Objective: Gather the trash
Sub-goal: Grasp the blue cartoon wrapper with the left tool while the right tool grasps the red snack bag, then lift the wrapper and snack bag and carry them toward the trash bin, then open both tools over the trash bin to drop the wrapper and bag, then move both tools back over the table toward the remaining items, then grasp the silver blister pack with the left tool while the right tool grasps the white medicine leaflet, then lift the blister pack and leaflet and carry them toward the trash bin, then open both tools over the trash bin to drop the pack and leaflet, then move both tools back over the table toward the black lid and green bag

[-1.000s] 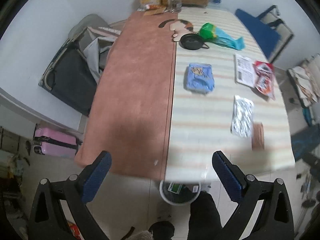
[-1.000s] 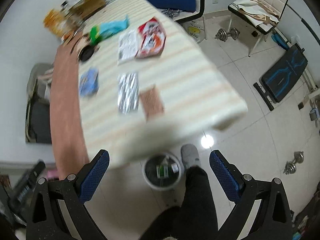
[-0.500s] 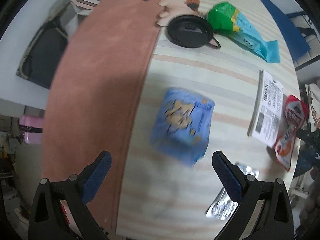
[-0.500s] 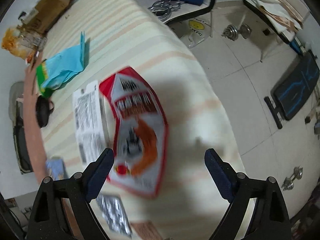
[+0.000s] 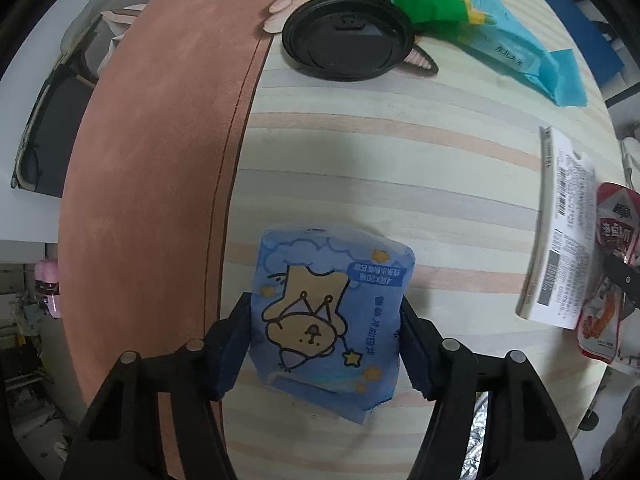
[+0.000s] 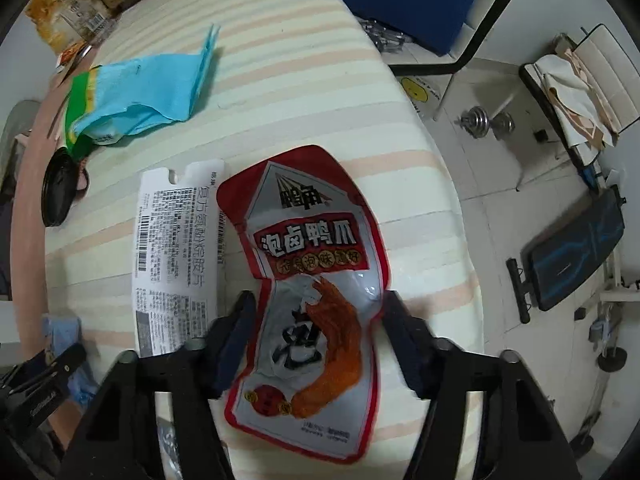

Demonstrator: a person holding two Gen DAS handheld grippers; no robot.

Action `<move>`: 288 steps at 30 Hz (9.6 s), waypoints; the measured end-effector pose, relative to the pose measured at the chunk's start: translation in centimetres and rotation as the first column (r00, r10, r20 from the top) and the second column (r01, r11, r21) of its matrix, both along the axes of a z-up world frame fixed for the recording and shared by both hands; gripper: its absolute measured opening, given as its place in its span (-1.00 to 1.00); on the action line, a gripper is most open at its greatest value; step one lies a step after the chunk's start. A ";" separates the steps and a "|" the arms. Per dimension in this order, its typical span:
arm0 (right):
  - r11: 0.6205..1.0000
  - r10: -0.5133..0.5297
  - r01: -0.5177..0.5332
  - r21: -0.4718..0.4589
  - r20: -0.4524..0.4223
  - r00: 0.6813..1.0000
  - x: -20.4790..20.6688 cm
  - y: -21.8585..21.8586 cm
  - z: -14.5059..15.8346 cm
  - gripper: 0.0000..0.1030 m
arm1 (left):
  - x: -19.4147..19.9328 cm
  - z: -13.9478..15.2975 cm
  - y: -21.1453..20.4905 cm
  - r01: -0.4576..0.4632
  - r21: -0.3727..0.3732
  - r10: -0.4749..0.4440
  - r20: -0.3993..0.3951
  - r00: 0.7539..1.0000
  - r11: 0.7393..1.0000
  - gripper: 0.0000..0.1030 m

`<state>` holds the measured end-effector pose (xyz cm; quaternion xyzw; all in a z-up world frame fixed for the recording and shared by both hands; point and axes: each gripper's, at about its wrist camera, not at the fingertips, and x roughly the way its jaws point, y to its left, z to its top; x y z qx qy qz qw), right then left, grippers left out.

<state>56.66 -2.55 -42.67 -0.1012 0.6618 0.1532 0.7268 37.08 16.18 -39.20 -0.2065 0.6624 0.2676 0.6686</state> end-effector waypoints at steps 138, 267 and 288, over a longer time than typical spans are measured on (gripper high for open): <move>0.980 -0.195 0.196 0.029 -0.043 0.980 -32.8 -16.3 11.3 0.97 | -20.9 8.8 -12.8 0.167 0.011 -0.166 0.187 0.968 0.986 1.00; 0.988 0.087 -0.110 -0.105 -0.204 0.975 -50.2 -12.9 -30.1 0.97 | -34.9 -26.7 -11.6 0.028 -0.166 -0.039 -0.059 0.997 0.986 1.00; 0.991 0.091 -0.104 -0.084 -0.149 0.985 -51.0 -13.6 -10.5 0.97 | -37.1 -10.2 -14.8 0.094 -0.137 -0.096 -0.006 0.995 0.986 1.00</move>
